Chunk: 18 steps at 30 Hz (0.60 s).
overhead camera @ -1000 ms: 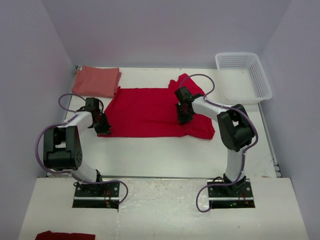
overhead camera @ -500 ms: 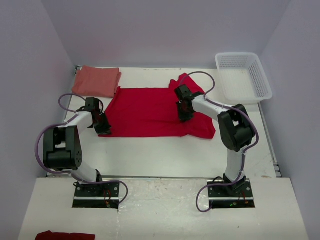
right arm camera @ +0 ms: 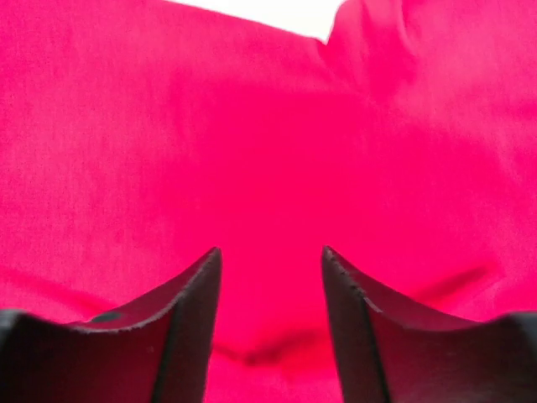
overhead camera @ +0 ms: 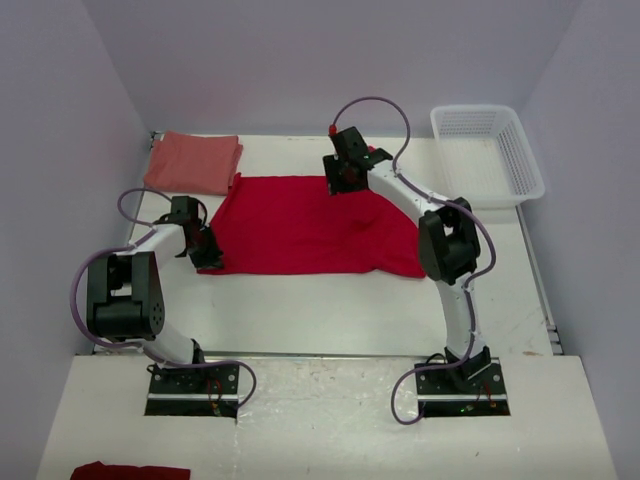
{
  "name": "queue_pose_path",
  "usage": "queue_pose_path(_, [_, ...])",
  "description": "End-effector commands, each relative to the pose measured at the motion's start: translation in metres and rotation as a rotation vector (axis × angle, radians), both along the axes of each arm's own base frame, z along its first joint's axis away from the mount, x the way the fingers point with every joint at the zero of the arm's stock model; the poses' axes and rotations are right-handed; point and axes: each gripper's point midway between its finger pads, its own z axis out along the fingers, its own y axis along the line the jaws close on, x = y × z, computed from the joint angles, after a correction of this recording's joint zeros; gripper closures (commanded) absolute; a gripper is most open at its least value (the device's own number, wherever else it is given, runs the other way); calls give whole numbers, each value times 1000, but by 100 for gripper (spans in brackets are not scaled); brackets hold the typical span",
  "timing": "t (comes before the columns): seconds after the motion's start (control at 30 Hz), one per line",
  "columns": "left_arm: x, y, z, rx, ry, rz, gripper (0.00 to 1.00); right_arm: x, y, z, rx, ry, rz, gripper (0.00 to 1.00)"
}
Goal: Fold and stack the t-shirts
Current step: Fold the flattened tshirt in 1/3 of the way
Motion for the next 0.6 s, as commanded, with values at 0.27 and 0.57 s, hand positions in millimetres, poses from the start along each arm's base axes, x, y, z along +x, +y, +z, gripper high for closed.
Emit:
queue_pose_path(0.27, [2, -8, 7, -10, -49, -48, 100, -62, -60, 36, -45, -2, -138, 37])
queue_pose_path(0.57, [12, -13, 31, 84, -118, -82, 100, -115, -139, 32, -133, 65, -350, 36])
